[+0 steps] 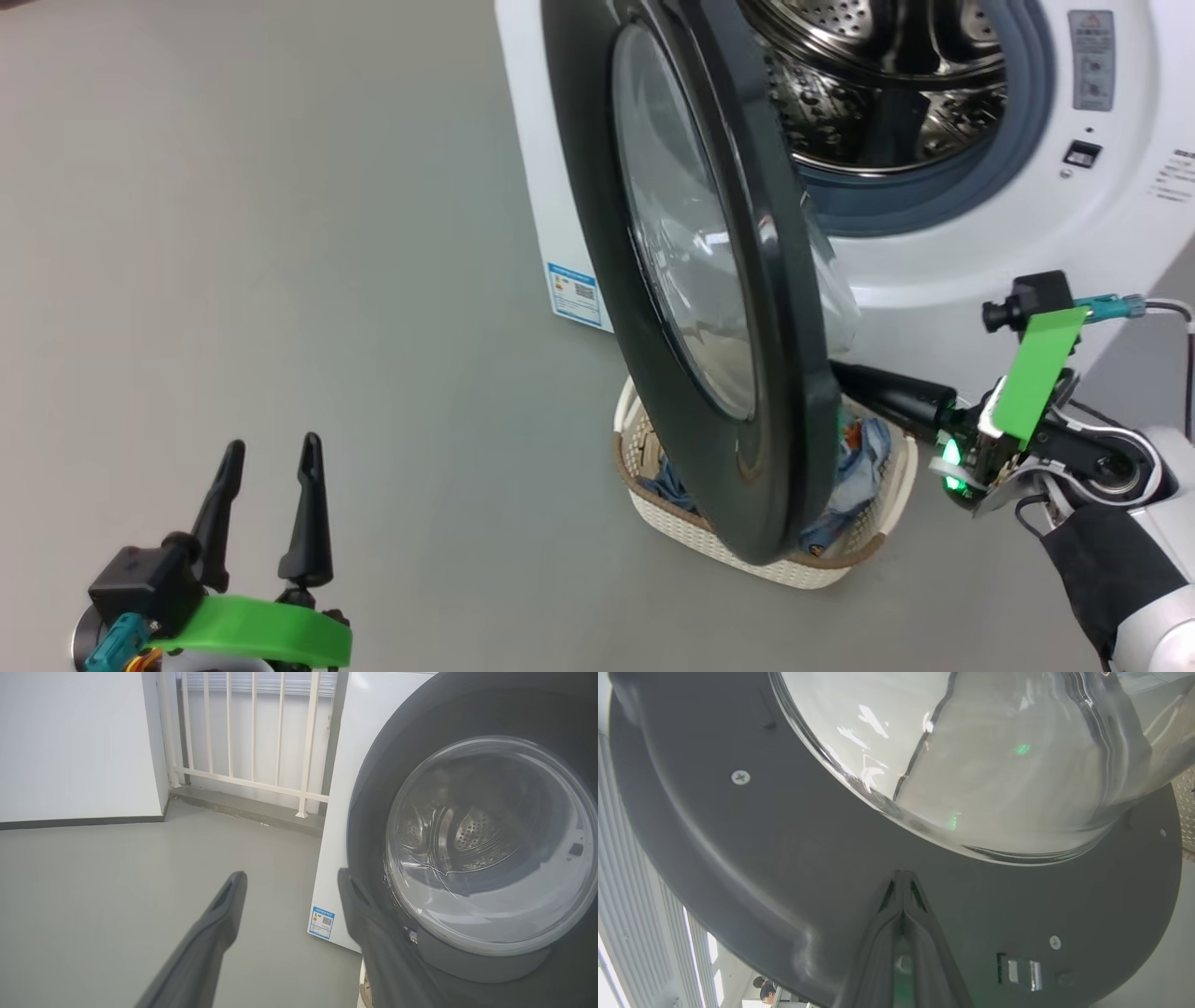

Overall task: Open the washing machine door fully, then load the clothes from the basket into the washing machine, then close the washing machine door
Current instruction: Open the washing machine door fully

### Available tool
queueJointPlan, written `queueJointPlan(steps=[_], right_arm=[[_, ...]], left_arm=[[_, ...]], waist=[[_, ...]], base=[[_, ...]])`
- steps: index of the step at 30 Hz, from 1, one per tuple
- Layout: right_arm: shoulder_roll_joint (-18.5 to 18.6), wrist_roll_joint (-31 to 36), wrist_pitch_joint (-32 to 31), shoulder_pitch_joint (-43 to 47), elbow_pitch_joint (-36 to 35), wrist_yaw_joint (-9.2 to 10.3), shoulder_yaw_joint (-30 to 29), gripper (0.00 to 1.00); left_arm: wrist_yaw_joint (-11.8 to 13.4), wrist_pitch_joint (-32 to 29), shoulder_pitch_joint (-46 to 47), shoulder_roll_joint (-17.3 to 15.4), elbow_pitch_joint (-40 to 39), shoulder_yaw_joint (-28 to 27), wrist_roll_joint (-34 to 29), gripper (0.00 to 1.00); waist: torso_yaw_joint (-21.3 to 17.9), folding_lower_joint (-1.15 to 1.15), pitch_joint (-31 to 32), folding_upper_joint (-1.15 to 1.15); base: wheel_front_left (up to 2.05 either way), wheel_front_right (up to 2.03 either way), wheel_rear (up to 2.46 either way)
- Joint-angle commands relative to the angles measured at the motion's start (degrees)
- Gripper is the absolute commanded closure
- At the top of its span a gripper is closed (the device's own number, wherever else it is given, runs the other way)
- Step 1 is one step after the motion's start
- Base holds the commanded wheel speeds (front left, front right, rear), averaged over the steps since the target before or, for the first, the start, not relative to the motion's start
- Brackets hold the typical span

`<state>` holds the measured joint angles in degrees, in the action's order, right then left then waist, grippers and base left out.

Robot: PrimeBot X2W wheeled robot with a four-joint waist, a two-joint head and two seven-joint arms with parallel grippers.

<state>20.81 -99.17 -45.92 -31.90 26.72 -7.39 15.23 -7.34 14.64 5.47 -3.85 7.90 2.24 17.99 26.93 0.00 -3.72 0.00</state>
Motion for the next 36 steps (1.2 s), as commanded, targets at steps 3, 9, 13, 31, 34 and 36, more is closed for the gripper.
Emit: queueJointPlan(steps=[3, 9, 13, 31, 34, 36], right_arm=[[-1.2, -0.4, -1.1, 0.3, -1.9, -0.10, 1.9, 1.00], [-1.4, -0.3, -1.6, 0.0, -1.9, -0.10, 2.5, 1.00], [-1.7, -0.2, -1.6, -0.3, -1.9, -0.10, 2.9, 1.00], [-2.1, 1.2, 0.9, 0.0, -4.5, -0.10, 1.9, 0.00], [-2.2, 2.0, 2.9, 0.6, -6.5, -0.10, 0.9, 0.00], [-1.8, 4.5, 5.4, 0.9, -7.6, -0.10, 0.7, 0.00]], left_arm=[[-0.1, 0.4, 0.6, -1.2, -1.0, -1.9, -0.2, 0.00], [-0.1, 0.4, 0.8, -1.2, -0.8, -2.1, -0.1, 0.00], [-0.1, 0.4, 0.8, -1.2, -0.9, -2.4, -0.1, 0.00], [-0.1, 0.4, 1.0, -1.9, -0.8, -2.3, -0.8, 0.00], [-0.1, 0.4, 1.0, -2.0, -1.2, -1.8, -0.9, 0.00], [-0.1, 0.4, 1.0, -2.0, -1.3, -1.7, -0.7, 0.00]], waist=[[1.7, 0.00, 0.2, 0.00], [2.2, 0.00, 0.1, 0.00], [1.9, 0.00, -0.1, 0.00], [-4.5, 0.00, 1.1, 0.00], [-6.7, 0.00, 1.4, 0.00], [-7.8, 0.00, 1.5, 0.00]], base=[[0.00, 0.00, 0.00], [0.00, 0.00, 0.00], [0.00, 0.00, 0.00], [0.00, 0.00, 0.00], [0.00, 0.00, 0.00], [0.00, 0.00, 0.00]])
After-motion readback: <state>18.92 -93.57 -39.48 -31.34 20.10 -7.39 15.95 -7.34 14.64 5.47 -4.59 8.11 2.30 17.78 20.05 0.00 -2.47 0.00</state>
